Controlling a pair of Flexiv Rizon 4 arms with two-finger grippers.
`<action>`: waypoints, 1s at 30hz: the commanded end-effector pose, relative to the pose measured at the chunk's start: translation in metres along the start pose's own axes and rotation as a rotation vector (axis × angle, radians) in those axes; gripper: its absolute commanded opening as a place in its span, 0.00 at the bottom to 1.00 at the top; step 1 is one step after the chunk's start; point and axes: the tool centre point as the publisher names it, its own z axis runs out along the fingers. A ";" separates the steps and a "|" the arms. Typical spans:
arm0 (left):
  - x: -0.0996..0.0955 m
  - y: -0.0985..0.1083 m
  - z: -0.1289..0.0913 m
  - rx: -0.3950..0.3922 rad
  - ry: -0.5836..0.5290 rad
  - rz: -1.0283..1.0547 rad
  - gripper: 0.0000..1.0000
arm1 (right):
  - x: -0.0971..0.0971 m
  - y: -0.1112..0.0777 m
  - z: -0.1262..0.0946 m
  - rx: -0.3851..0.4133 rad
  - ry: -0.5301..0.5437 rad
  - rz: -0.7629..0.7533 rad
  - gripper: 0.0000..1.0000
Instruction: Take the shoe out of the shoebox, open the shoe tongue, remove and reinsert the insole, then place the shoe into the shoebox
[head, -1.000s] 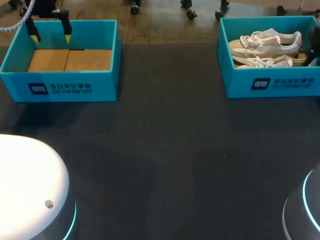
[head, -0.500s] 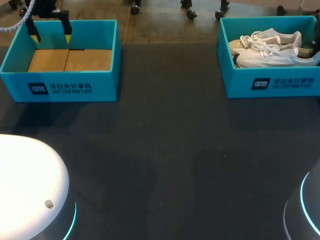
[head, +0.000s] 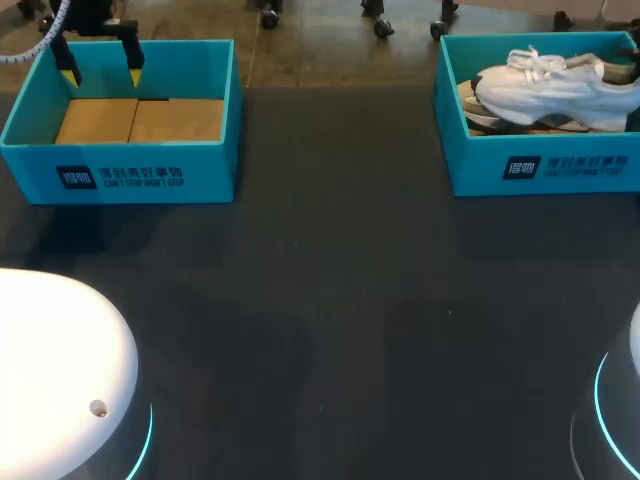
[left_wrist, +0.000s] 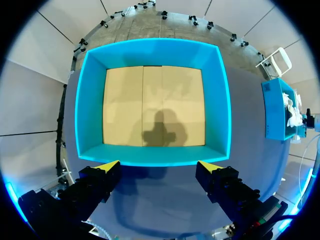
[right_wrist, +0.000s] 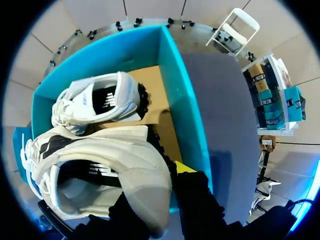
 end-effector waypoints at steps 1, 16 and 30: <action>0.000 0.000 0.000 0.000 -0.001 0.000 1.00 | -0.006 -0.006 -0.034 -0.004 -0.009 0.005 0.00; 0.000 0.000 0.000 0.000 -0.001 0.000 1.00 | 0.001 -0.053 -0.152 -0.060 -0.037 0.000 0.00; 0.000 0.000 0.000 0.000 -0.001 0.000 1.00 | 0.083 -0.150 -0.223 -0.117 -0.081 -0.041 0.00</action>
